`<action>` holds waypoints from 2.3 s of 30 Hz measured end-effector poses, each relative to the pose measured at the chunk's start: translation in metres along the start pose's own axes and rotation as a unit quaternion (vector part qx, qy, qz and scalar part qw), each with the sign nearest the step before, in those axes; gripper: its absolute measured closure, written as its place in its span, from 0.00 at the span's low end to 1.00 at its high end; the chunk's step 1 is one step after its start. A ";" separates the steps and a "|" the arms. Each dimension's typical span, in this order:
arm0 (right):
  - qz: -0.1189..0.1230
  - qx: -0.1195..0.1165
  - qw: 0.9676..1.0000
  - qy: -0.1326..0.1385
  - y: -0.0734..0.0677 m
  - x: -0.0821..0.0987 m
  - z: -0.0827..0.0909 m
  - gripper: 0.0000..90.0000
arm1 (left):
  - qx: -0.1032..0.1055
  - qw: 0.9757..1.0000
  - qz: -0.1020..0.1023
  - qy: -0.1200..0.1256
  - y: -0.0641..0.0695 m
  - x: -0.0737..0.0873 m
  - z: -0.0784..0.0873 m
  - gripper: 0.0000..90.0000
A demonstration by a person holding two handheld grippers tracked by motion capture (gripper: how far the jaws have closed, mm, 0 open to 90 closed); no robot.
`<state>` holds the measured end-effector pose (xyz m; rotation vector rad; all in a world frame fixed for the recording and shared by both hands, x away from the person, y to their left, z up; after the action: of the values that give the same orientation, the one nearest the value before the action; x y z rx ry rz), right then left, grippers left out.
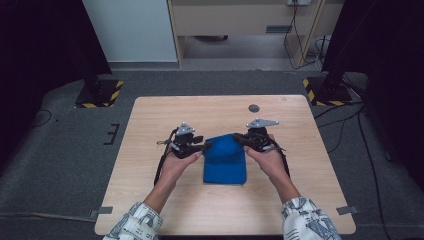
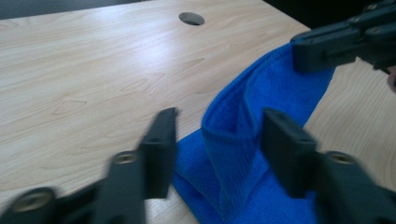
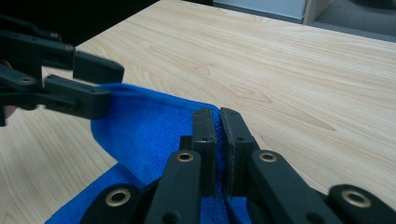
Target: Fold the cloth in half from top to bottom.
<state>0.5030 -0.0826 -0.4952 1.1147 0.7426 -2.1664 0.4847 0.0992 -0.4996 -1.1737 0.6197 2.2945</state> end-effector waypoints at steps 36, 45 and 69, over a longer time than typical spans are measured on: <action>0.010 -0.023 1.000 0.000 -0.018 -0.001 0.007 0.95 | -0.057 0.995 0.084 0.019 -0.064 0.017 0.023 0.15; 0.013 -0.030 0.999 0.007 -0.023 -0.003 0.015 0.95 | -0.059 0.995 0.076 0.015 -0.062 0.018 0.021 0.15; 0.003 -0.043 0.999 -0.005 -0.023 0.025 0.021 0.94 | -0.059 0.996 0.066 -0.009 -0.046 0.028 0.005 0.15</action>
<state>0.4640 -0.0878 -0.5016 1.0604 0.8187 -2.1131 0.4948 0.1440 -0.5280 -1.1972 0.5779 2.4804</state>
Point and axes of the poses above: each handheld gripper's, and its own axes: z roughly backward along the jaws, x roughly out of its underside, y roughly to its right, the point moved 7 cm from there along -z, roughly forward along the jaws, and after that the axes turned 4 degrees about -x, right-handed, at the moved point
